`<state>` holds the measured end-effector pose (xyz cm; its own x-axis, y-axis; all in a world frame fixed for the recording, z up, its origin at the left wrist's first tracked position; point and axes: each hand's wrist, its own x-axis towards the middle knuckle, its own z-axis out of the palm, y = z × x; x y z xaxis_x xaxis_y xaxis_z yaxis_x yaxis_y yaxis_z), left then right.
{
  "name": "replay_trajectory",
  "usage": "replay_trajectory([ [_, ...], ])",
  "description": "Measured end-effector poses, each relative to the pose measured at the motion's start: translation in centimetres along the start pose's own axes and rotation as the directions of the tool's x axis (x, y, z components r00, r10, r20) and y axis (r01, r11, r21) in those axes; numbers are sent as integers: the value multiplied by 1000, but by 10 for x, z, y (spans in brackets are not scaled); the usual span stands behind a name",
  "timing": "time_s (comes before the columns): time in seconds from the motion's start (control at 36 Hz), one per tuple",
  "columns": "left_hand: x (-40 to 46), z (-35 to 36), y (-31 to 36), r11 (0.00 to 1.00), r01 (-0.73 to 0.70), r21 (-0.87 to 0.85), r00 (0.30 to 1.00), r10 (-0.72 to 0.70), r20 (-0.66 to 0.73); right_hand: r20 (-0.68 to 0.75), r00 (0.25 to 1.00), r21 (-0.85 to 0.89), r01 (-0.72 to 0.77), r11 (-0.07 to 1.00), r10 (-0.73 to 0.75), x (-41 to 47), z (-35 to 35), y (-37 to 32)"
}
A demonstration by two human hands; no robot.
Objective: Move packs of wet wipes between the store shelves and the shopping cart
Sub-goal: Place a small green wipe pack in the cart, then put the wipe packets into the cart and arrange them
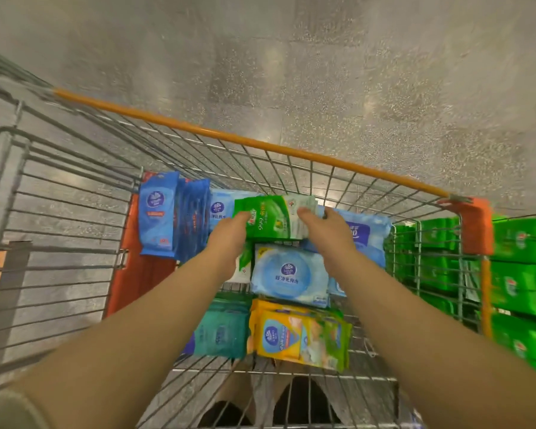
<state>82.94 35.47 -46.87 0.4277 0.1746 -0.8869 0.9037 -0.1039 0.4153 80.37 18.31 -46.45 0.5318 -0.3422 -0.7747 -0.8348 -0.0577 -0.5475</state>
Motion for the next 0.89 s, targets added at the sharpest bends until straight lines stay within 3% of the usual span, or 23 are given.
replay_trajectory([
  [0.14, -23, -6, 1, 989, -74, 129, 995, 83, -63, -17, 1000, -80, -19, 997, 18, -15, -20, 3],
  [0.33, -67, -9, 6, 944, -208, 257, 974, 224, -33, 18, 1000, -90, 20, 996, -19, -52, -31, 5],
  [0.56, -133, -19, 5, 787, -395, 474, 908, 413, 72, 45, 990, -232, 137, 963, -130, -102, -52, 0],
  [0.75, -187, -38, 11, 529, -565, 633, 794, 557, 244, -9, 960, -343, 259, 903, -278, -164, -82, -5],
  [0.89, -220, -48, 15, 160, -620, 768, 645, 662, 382, -72, 911, -532, 309, 788, -406, -209, -99, -4],
])
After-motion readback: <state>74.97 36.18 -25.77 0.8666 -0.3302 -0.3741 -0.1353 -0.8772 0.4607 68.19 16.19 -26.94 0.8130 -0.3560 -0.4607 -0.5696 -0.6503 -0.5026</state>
